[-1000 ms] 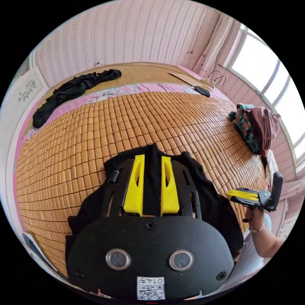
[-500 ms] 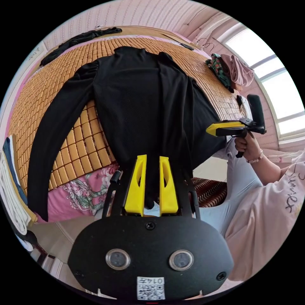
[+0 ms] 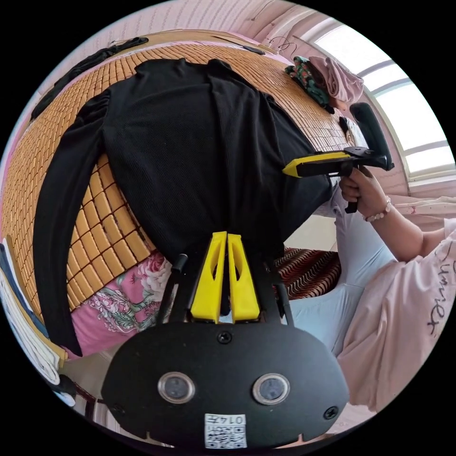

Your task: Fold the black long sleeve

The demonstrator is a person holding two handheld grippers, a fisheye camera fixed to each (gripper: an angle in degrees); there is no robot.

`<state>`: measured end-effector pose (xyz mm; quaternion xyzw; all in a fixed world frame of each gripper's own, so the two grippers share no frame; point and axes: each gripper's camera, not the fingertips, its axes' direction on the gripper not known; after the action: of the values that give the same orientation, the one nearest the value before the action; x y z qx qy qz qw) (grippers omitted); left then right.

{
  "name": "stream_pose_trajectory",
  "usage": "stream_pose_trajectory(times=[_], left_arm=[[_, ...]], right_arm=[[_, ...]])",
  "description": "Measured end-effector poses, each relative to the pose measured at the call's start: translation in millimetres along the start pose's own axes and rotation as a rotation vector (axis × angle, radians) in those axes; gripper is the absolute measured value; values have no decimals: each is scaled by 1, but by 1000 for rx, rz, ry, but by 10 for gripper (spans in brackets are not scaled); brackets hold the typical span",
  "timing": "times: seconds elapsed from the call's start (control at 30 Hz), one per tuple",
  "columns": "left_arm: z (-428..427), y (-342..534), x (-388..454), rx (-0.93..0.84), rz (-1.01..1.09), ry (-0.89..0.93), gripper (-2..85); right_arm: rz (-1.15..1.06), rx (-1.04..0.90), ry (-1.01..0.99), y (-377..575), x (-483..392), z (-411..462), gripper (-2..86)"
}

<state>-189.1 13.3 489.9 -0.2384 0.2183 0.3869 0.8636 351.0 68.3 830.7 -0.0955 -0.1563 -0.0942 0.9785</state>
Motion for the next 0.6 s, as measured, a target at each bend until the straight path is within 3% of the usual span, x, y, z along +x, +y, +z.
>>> stream_pose_trajectory(times=[0.17, 0.43, 0.6], left_arm=[[-2, 9, -21, -54, -27, -92, -6], [-1, 27, -5, -24, 9, 51, 65], [22, 33, 2, -143, 63, 6, -2]], right_arm=[[15, -52, -18, -3, 9, 7, 4], [-40, -91, -198, -7, -7, 16, 0], [-98, -188, -189, -7, -35, 46, 6]])
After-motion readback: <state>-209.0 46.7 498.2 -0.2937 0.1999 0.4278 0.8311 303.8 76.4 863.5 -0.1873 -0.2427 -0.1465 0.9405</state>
